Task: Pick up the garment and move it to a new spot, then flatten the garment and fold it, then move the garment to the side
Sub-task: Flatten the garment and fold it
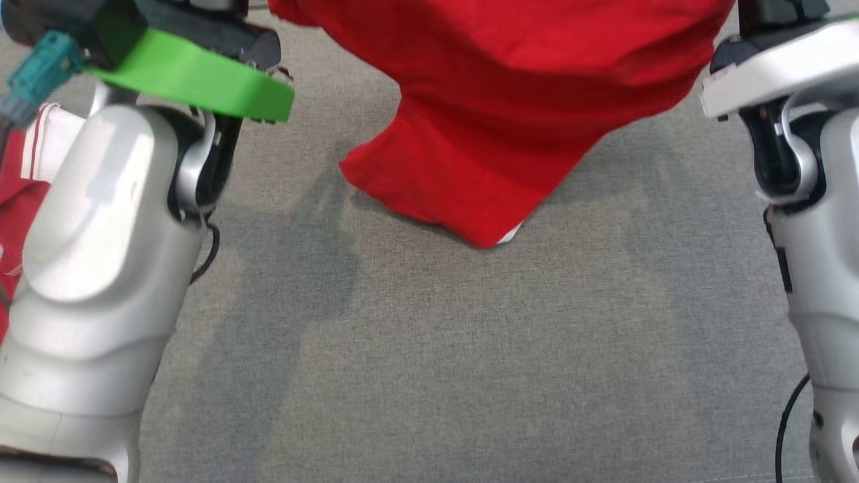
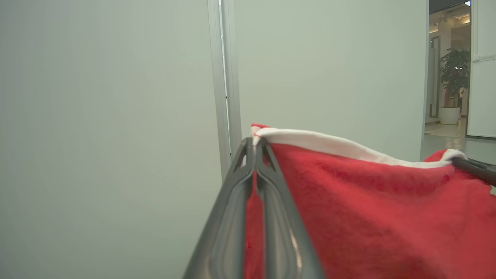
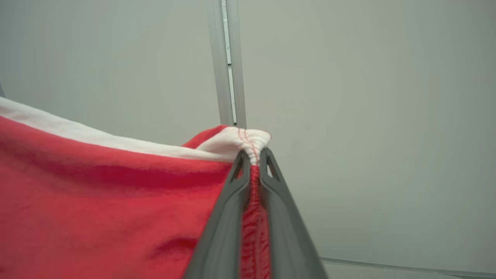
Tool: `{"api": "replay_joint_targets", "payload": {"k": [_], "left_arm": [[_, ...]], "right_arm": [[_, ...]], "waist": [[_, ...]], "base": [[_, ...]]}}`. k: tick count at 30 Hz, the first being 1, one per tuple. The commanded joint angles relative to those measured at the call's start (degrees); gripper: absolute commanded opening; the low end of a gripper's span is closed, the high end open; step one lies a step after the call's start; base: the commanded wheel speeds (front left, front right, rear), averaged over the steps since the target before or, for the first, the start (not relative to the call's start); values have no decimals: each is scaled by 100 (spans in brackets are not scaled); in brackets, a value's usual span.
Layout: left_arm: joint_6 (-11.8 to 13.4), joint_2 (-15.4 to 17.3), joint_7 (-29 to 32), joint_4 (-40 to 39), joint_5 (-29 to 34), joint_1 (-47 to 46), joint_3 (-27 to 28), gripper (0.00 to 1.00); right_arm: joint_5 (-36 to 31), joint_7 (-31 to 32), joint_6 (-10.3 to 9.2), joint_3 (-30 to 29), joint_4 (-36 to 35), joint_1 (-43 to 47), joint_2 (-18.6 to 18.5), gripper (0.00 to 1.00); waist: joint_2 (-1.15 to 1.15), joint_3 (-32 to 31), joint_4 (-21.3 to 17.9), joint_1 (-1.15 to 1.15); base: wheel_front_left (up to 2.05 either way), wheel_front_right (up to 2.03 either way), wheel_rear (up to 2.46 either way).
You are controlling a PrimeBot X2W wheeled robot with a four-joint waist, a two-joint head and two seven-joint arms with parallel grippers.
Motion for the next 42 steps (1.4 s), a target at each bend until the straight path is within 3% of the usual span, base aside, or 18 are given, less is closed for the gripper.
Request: {"api": "replay_joint_targets", "payload": {"k": [1, 10, 20, 30, 35, 42], "left_arm": [[-128, -99, -90, 365, -19, -396, 12, 0], [-566, -613, -407, 2896, -303, -2337, 274, 0], [-706, -852, -442, 4403, -676, -3018, 487, 0], [-713, -906, -445, 4250, -820, -1697, 333, 0], [-713, -986, -445, 3860, -744, -564, 441, 0], [-709, -990, -445, 2962, -327, 1273, 514, 0]], "right_arm": [[44, -79, -4, 79, 294, -365, -59, 0], [423, -659, -3, 857, 2253, -2663, 155, 0], [501, -1174, -3, 1404, 3850, -3841, 465, 0], [899, -1294, -3, 1785, 4276, -2750, 339, 0], [1139, -1296, -3, 1743, 3867, -1574, 235, 0], [1286, -1298, -2, 1537, 2763, 549, 196, 0]], "waist": [[0, 280, 83, 0], [0, 476, 98, 0], [0, 621, 20, 0], [0, 766, 79, 0], [0, 742, 137, 0], [0, 303, 221, 0]], "base": [[0, 0, 0], [0, 0, 0], [0, 0, 0], [0, 0, 0], [0, 0, 0], [0, 0, 0]]}}
